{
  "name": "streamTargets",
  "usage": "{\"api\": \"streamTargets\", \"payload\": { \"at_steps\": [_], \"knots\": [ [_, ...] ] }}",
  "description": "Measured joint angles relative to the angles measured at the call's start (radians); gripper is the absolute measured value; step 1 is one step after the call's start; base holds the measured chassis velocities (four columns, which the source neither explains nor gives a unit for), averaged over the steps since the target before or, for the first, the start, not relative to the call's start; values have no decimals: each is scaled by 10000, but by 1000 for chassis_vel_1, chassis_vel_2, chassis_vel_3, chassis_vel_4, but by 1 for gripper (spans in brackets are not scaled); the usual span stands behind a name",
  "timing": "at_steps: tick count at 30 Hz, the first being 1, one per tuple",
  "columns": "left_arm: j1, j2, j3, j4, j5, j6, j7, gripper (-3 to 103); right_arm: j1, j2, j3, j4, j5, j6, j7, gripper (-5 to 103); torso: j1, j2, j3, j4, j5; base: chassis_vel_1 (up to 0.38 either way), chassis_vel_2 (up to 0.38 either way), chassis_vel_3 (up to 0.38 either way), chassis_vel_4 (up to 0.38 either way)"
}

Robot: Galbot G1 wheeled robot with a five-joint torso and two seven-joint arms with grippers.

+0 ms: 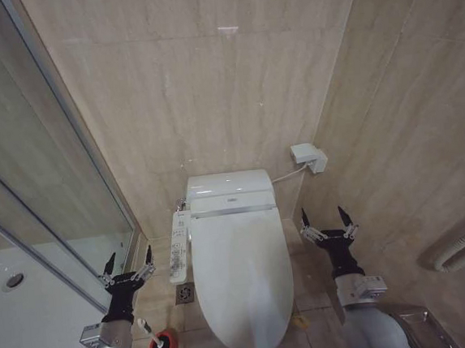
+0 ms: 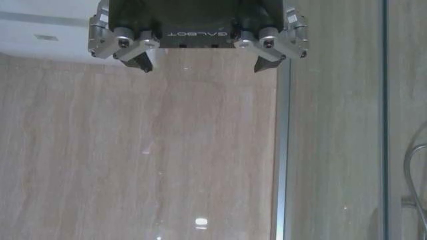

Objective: Open the toilet lid, clean the toilet bowl with a toilet brush, close the toilet lid, and flush.

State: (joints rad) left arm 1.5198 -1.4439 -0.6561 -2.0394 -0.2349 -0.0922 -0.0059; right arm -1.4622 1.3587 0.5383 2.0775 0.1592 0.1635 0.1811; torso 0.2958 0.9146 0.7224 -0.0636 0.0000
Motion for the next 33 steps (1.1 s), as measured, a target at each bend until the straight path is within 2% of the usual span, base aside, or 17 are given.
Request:
{"api": "streamTargets", "payload": {
  "at_steps": [33],
  "knots": [
    [-76,29,-19,-23,37,15,138,99,2,0,0,0,0,0,0,100,4,-3,1,1,0,-32,33,29,-26]
  ]
}}
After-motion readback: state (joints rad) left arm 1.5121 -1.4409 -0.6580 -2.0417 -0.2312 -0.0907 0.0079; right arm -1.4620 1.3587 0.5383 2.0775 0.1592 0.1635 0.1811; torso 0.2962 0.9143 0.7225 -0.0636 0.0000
